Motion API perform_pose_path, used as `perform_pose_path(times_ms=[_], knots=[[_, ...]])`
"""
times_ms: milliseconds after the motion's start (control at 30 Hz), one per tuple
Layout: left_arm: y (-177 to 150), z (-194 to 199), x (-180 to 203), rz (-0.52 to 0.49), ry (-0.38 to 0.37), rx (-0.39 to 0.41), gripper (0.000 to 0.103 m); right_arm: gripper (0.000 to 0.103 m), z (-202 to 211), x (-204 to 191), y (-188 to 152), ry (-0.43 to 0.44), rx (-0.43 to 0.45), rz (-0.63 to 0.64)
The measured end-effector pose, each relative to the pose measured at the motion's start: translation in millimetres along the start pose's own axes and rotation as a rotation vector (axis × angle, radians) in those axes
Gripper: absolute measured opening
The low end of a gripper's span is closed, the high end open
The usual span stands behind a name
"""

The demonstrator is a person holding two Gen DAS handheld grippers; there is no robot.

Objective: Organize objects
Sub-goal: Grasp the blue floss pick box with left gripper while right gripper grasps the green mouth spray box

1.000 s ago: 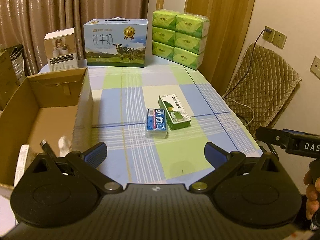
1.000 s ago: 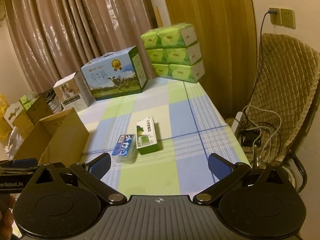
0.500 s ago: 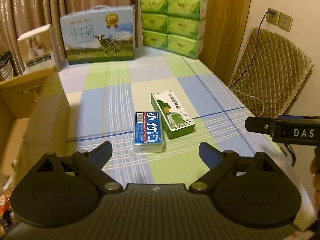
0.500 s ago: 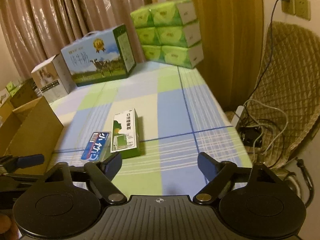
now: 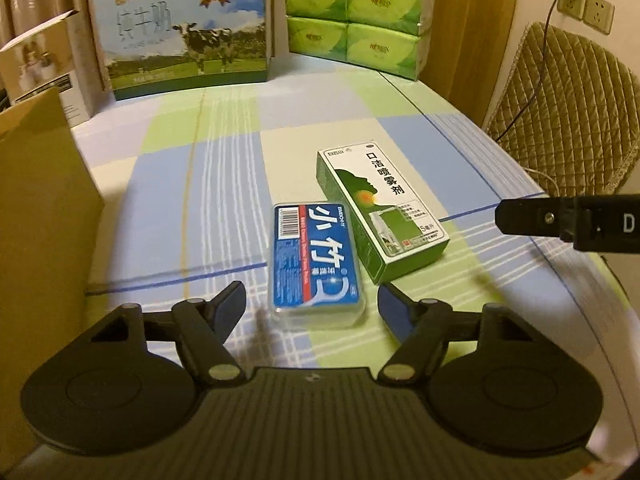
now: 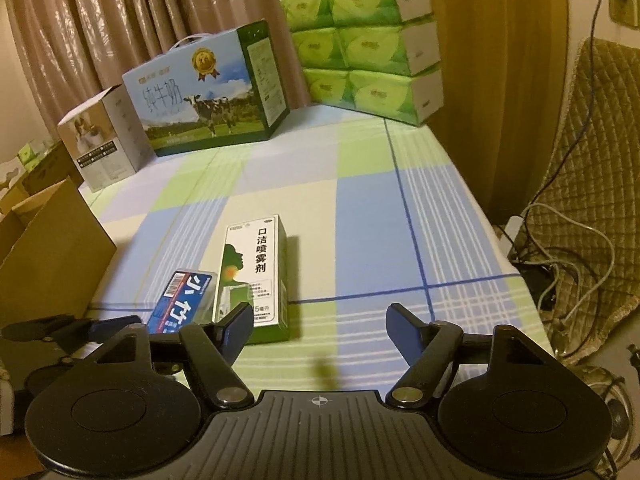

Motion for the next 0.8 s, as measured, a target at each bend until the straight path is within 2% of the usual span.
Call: perform_pose_path(times_ms=[67, 133, 233, 333, 433, 567, 667, 800], knots=[[0.5, -8.7, 3.3, -0.008, -0.004, -0.006, 0.062, 0.070, -4.2, -0.7, 1.3, 0.008, -0.004, 0.012], [0.0, -16.3, 6.0, -0.010, -0.012, -0.015, 0.053, 0.068, -9.3, -4.3, 2.5, 0.027, -0.011, 0.032], [0.1, -18.2, 2.7, 0.007, 0.006, -0.005, 0.052, 0.066, -19.3, -14.1, 2.7, 0.065, -0.029, 0.070], [-3.2, -14.7, -9.8, 0.046, 0.055, -0.008, 0.052, 0.065, -33.6, -24.5, 4.5, 0.096, -0.045, 0.108], [-8.4, -11.1, -18.4, 0.057, 0.074, -0.015, 0.052, 0.065, -51.3, -29.6, 5.0, 0.103, -0.072, 0.130], [-12.7, -7.9, -24.1, 0.071, 0.070, -0.018, 0.052, 0.062, -73.0, -35.0, 0.9, 0.110, -0.116, 0.150], [-13.9, -7.2, -25.1, 0.068, 0.068, -0.013, 0.052, 0.056, -84.9, -36.5, -4.9, 0.106, -0.144, 0.165], [-14.5, -5.8, -26.1, 0.069, 0.070, -0.015, 0.052, 0.053, -81.7, -32.8, -7.6, 0.080, -0.146, 0.147]])
Point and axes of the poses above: each gripper's, at about its wrist camera, not at the fingertips, and z roughly against the way its jaws point, x to its right, y to its top, the point moved 10 cm from there along -z, roughly the way its jaws point, and after that the axes turned 10 degrees about y, right-handed, at the moved point
